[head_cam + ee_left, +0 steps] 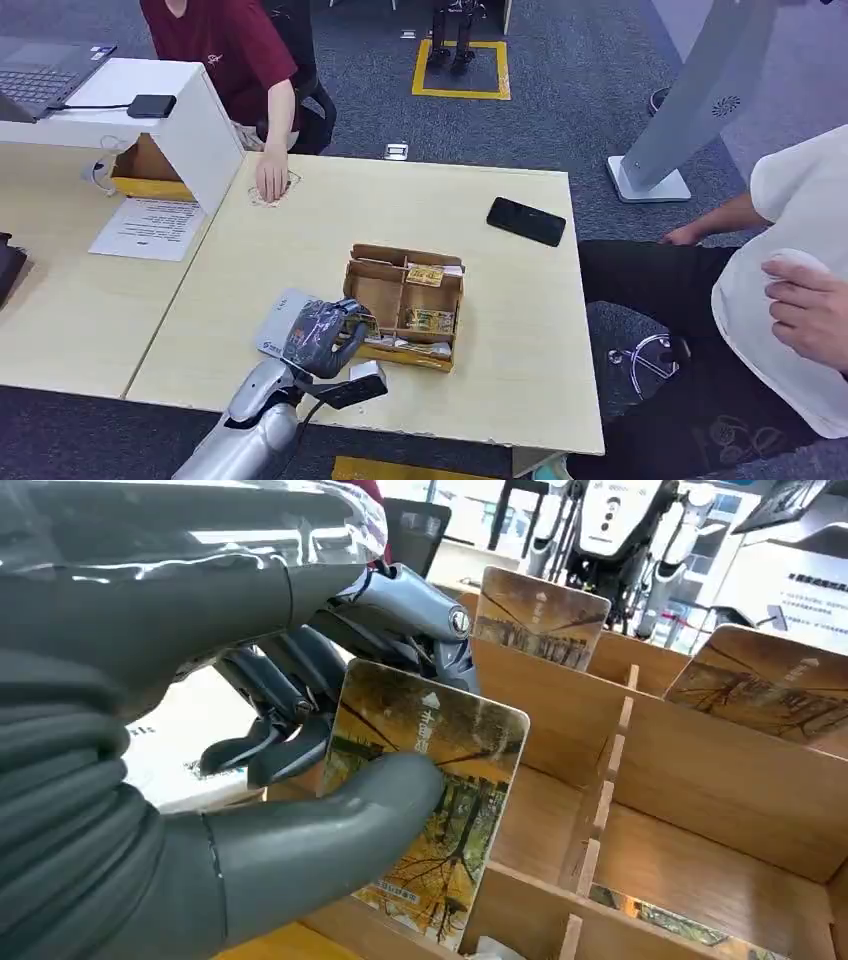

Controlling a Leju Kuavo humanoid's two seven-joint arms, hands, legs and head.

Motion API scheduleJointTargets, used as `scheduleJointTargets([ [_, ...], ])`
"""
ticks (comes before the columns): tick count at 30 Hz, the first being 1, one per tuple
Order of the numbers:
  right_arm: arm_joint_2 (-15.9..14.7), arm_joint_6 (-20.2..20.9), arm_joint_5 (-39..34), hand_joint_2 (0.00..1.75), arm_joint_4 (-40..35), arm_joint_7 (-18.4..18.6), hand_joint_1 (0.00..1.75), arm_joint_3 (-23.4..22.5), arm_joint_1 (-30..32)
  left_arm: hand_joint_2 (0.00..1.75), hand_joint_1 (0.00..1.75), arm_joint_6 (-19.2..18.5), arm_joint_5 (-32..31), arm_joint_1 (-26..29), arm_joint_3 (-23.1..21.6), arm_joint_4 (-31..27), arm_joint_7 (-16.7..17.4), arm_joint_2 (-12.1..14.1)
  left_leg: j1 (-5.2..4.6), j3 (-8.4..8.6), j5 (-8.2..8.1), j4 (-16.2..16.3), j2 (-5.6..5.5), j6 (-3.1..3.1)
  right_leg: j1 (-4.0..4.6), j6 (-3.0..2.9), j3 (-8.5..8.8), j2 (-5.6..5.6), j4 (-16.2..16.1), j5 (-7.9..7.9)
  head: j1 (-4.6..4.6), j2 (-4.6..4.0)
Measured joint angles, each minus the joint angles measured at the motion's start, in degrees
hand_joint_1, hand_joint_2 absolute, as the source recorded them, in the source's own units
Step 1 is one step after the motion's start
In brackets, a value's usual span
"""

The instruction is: Pass the card to the sensor for recognition and then transmit it.

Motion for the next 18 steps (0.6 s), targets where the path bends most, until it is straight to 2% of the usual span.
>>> scheduleJointTargets([
  [5, 0.0, -0.1, -0.3, 1.75, 0.0, 0.0, 0.00, 0.0, 0.0, 1.75, 1.75, -1.2, 1.7, -0.1, 0.1, -2.1, -0.3, 0.5, 0.01, 0.00, 0.00, 0.0, 0.00, 0.00, 0.01, 0.00, -0.01, 0.00, 0.0, 0.00, 0.00, 0.00],
  [11, 0.0, -0.1, -1.1, 1.75, 0.0, 0.0, 0.00, 0.0, 0.0, 1.75, 1.75, -3.1, 2.9, -0.2, 1.0, -8.3, -0.3, 2.5, 0.01, 0.00, 0.00, 0.0, 0.00, 0.00, 0.01, 0.00, -0.01, 0.00, 0.0, 0.00, 0.00, 0.00],
  [18, 0.0, -0.2, -1.2, 1.75, 0.0, -0.2, 0.00, 0.0, 0.0, 1.75, 1.75, -3.4, 2.8, -0.2, 1.1, -12.4, -0.1, 3.5, 0.00, -0.01, 0.00, 0.0, 0.00, 0.00, 0.00, 0.00, -0.01, 0.00, 0.0, 0.00, 0.00, 0.00],
])
